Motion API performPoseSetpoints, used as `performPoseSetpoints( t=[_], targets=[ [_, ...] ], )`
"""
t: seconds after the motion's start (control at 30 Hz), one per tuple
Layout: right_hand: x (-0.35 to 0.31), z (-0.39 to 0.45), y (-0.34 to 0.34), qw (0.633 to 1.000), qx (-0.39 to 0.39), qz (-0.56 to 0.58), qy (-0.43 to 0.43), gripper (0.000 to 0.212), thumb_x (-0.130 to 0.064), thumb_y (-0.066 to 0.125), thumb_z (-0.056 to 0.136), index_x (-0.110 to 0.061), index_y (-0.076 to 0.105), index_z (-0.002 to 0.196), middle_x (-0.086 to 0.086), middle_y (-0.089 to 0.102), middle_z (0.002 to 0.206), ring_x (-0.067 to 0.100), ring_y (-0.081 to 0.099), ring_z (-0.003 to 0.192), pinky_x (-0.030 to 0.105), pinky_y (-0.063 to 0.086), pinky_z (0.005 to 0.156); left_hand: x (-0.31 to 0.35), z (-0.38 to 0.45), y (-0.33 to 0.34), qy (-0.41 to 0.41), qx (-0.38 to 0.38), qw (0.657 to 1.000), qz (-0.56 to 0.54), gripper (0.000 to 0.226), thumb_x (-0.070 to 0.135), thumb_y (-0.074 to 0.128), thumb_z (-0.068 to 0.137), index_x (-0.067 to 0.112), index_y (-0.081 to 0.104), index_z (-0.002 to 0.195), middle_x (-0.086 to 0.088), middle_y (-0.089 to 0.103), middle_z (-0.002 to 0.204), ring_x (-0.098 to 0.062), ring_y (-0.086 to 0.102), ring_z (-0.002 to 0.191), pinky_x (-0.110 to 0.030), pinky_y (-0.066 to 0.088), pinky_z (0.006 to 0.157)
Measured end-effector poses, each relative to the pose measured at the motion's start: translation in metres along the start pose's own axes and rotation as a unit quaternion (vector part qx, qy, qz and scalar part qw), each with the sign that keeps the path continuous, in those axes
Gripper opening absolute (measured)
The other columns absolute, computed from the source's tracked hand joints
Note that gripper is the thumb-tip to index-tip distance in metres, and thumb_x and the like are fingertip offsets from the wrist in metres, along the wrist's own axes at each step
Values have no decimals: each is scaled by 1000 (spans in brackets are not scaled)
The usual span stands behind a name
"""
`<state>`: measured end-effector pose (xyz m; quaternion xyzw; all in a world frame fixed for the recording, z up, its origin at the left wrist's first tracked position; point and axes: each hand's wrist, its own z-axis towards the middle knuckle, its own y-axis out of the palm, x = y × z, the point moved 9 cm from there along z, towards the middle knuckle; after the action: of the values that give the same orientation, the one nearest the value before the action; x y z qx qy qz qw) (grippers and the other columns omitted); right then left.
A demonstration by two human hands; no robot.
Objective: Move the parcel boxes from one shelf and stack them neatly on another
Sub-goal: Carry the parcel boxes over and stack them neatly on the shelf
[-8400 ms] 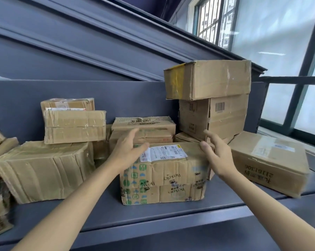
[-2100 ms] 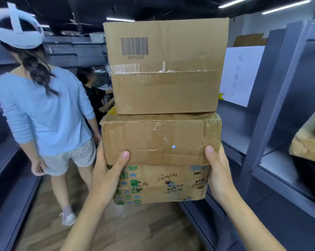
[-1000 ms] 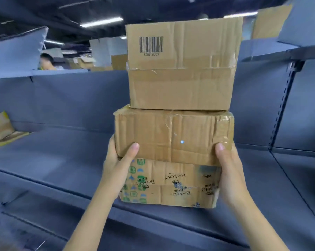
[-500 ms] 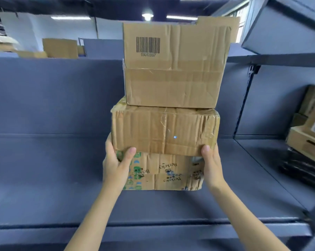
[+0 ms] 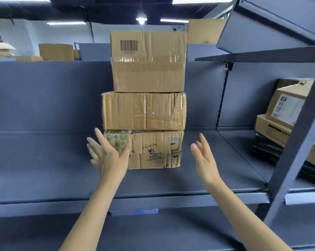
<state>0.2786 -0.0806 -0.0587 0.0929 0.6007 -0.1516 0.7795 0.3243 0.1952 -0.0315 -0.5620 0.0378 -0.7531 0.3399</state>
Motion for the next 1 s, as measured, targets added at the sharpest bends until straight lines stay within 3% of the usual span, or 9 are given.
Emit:
performPoseSetpoints(
  t=[0.17,0.33,0.43,0.53,0.6,0.7,0.87,1.0],
  targets=[
    [-4,-33,-47,999,15,13,-26,55,-27,46,98,-30,23,148,-3,28,154,8,29,140,28,25,114,57,-75,21,151,-2,988,5,93,28,62,86,27,-6,149,-14,-12,157,-30,-12,144,-50,-1,114],
    [-18,-70,-113,998,6,-36,-59,50,-27,49,97,-34,31,143,-12,35,147,1,35,133,16,31,104,124,-164,74,282,-74,955,-62,73,32,50,81,39,9,141,-14,6,157,-24,-1,145,-37,2,114],
    [-33,-91,-169,994,24,-45,-94,35,-26,51,95,-37,45,128,-13,48,137,-7,46,123,8,39,95,163,-207,107,342,-107,929,-92,62,34,43,83,31,20,140,-13,21,154,-22,10,143,-30,9,113],
    [-42,-116,-235,987,95,-56,-120,24,-31,55,92,-36,54,115,-14,59,125,-6,54,115,11,43,92,206,-256,130,423,-114,889,-133,52,22,47,84,14,36,134,-15,42,141,-25,30,131,-18,19,112],
    [-42,-131,-287,979,156,-56,-116,21,-25,54,93,-32,57,113,-10,62,121,-2,57,111,13,45,91,237,-288,144,455,-112,865,-181,48,18,49,84,12,41,131,-12,48,134,-26,38,124,-20,25,110],
    [-42,-146,-352,968,214,-72,-113,23,-14,50,97,-28,58,114,-10,64,118,1,58,110,18,47,91,270,-323,175,462,-146,847,-219,47,17,50,83,12,42,130,-7,48,133,-24,40,124,-20,26,109],
    [-28,-142,-410,959,253,-97,-85,28,-19,49,98,-22,54,124,-9,59,123,2,53,117,24,42,98,301,-340,221,446,-165,856,-203,53,24,47,83,16,36,134,-15,40,143,-28,31,132,-16,15,112],
    [-33,-103,-430,956,257,-111,-92,27,-19,48,98,-27,51,123,-18,56,118,-4,50,115,15,42,94,322,-317,250,375,-147,892,-207,63,38,44,79,29,23,138,-17,18,154,-25,11,138,-38,14,111]
  ],
)
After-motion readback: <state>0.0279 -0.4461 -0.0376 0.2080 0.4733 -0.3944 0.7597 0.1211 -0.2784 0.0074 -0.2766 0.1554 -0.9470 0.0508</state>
